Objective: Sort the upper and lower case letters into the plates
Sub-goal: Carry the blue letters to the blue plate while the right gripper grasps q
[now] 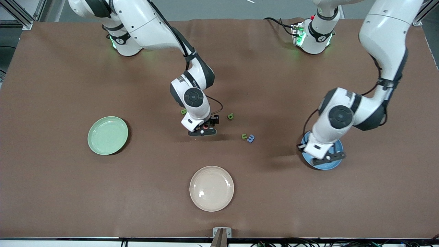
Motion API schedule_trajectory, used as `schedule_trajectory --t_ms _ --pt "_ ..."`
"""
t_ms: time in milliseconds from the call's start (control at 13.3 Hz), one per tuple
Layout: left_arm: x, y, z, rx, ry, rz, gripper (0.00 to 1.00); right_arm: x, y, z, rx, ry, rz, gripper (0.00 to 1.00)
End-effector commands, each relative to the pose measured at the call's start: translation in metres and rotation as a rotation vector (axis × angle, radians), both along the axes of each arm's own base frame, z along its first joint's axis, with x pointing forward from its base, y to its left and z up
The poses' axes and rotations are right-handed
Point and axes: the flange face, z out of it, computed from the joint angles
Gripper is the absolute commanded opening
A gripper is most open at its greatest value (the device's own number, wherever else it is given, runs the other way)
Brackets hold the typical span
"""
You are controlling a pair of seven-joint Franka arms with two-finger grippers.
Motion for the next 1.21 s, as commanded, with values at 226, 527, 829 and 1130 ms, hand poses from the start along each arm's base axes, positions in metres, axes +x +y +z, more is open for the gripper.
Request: schedule_trajectory --t_ms 226,527,829,1130 --pt "0.005 0.042 -0.020 0.002 0.030 0.023 1.00 0.007 0.000 0.003 0.020 -0.011 -0.028 0.63" --pt "-0.005 -0.019 -0.006 -0.012 0.033 0.130 1.00 0.005 0.002 0.002 0.019 -0.012 -0.023 0.52" --pt "-0.022 -0.115 0.002 -0.048 -0.001 0.300 1.00 0.001 0.005 -0.003 0.013 -0.009 -0.011 0.31" --pt "-0.037 -0.195 -0.021 -0.085 0.012 0.513 1.00 0.002 0.005 0.000 0.012 -0.018 0.004 0.13"
